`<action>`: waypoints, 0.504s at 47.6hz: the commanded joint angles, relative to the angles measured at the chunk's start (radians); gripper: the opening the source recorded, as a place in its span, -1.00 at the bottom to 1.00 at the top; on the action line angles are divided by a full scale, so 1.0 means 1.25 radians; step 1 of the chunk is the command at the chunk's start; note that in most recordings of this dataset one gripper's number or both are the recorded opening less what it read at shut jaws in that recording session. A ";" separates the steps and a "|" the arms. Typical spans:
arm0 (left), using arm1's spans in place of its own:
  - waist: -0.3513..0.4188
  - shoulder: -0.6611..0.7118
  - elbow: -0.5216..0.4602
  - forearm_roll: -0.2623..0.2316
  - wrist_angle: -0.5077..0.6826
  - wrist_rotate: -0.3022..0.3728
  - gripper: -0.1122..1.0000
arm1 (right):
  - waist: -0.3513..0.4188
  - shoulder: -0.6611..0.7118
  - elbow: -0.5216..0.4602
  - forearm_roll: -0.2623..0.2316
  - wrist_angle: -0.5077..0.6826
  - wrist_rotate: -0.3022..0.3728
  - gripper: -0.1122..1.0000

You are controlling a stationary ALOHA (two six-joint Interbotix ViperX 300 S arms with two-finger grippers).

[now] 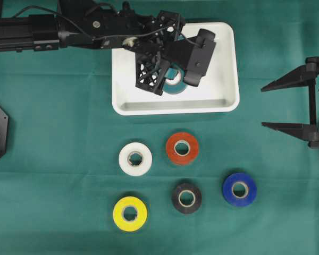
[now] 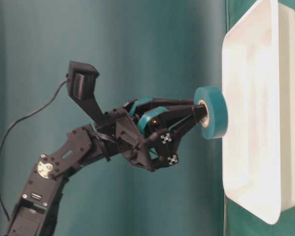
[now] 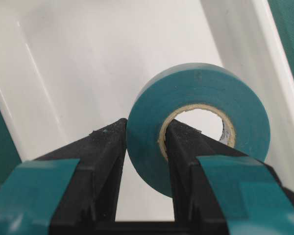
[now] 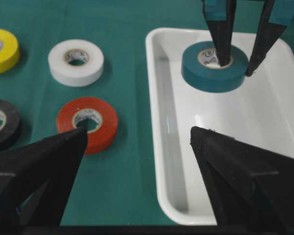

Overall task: Pick up the tape from a random location and place it into the white case.
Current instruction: 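Lower the teal roll into the tray and open the left gripper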

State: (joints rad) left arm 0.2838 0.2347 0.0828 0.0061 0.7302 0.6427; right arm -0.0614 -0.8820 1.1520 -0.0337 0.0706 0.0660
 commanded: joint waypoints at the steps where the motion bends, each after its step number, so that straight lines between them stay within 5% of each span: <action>1: 0.012 -0.005 0.005 -0.001 -0.022 0.002 -0.41 | 0.001 0.006 -0.020 -0.004 -0.006 0.000 0.86; 24: 0.044 0.064 0.012 -0.002 -0.067 0.001 -0.41 | 0.001 0.023 -0.017 -0.005 -0.007 -0.001 0.86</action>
State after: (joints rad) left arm 0.3390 0.3329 0.1135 0.0061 0.6519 0.6443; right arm -0.0614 -0.8575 1.1520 -0.0383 0.0675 0.0660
